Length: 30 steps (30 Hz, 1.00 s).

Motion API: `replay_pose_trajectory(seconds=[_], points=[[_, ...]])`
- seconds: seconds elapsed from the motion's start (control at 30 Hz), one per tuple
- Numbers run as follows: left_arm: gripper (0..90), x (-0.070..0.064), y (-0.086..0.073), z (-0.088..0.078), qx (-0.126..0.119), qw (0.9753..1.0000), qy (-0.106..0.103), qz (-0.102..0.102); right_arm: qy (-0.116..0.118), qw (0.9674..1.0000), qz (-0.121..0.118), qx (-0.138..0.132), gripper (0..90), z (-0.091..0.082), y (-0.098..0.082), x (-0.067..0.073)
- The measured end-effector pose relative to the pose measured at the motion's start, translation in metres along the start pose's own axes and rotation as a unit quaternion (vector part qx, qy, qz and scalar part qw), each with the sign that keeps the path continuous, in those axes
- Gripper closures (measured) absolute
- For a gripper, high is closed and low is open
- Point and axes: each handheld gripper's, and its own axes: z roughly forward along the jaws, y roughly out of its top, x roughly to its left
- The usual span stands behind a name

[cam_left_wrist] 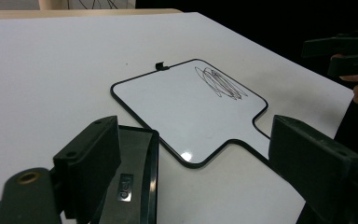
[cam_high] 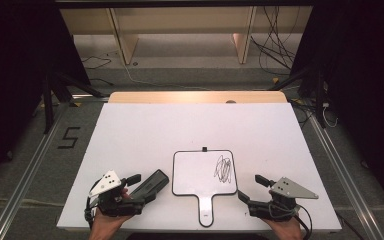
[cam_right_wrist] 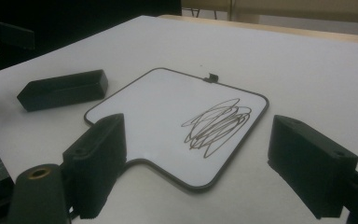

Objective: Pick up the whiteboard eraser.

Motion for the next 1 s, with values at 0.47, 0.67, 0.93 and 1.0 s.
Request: replay_pose_trajectory(seconds=[0.47, 0.67, 0.93, 1.0], points=[[16.0, 0.004, 0.003, -0.002, 0.005, 0.9999, 0.012, -0.002, 0.002, 1.0000, 0.000, 0.001, 20.2, 0.000, 0.000, 0.000], [16.4, 0.007, 0.004, 0.000, 0.034, 0.9990, 0.029, -0.004, 0.002, 1.0000, -0.001, 0.004, 20.3, 0.001, 0.000, 0.000], [16.5, 0.010, 0.003, 0.005, 0.090, 0.9947, 0.049, 0.006, 0.005, 1.0000, 0.001, 0.007, 20.4, 0.002, 0.000, 0.000], [16.4, 0.011, 0.002, 0.007, 0.103, 0.9932, 0.054, 0.009, 0.009, 0.9999, 0.002, 0.007, 20.6, 0.002, 0.000, 0.000]])
